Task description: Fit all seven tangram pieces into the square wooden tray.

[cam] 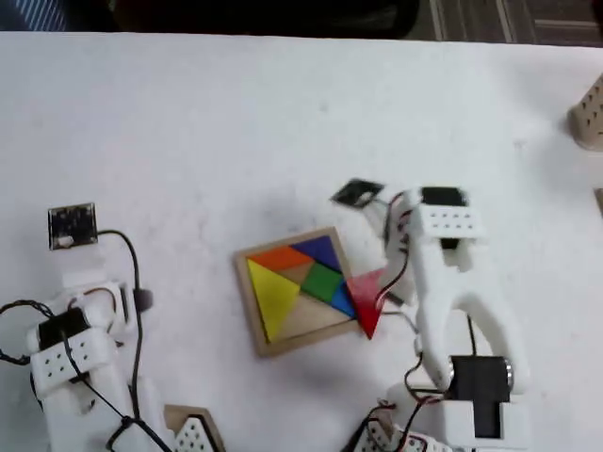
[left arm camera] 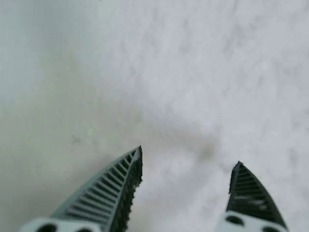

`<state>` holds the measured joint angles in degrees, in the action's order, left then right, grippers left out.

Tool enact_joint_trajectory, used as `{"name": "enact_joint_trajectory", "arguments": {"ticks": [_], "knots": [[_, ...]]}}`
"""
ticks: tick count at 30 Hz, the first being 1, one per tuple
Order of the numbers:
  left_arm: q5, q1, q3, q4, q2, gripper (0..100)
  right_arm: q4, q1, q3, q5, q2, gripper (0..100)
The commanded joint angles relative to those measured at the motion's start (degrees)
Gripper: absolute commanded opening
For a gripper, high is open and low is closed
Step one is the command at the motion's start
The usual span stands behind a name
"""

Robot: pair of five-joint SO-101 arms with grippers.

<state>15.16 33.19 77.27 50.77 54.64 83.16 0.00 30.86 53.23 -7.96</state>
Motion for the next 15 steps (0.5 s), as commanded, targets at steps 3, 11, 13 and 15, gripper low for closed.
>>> {"name": "enact_joint_trajectory", "arguments": {"ticks": [3,11,13,15], "knots": [[0.4,-0.7,0.0,-1.2,0.6,11,-7.5,3.7,-1.8,-1.8,3.5,1.9],[0.4,-0.7,0.0,-1.2,0.6,11,-9.5,-2.9,-1.0,-5.5,14.9,1.9],[0.4,-0.7,0.0,-1.2,0.6,11,-10.4,-4.3,-0.7,-8.1,15.3,1.9],[0.4,-0.7,0.0,-1.3,0.6,11,-10.1,-5.7,-0.7,-9.1,15.0,1.9]]}}
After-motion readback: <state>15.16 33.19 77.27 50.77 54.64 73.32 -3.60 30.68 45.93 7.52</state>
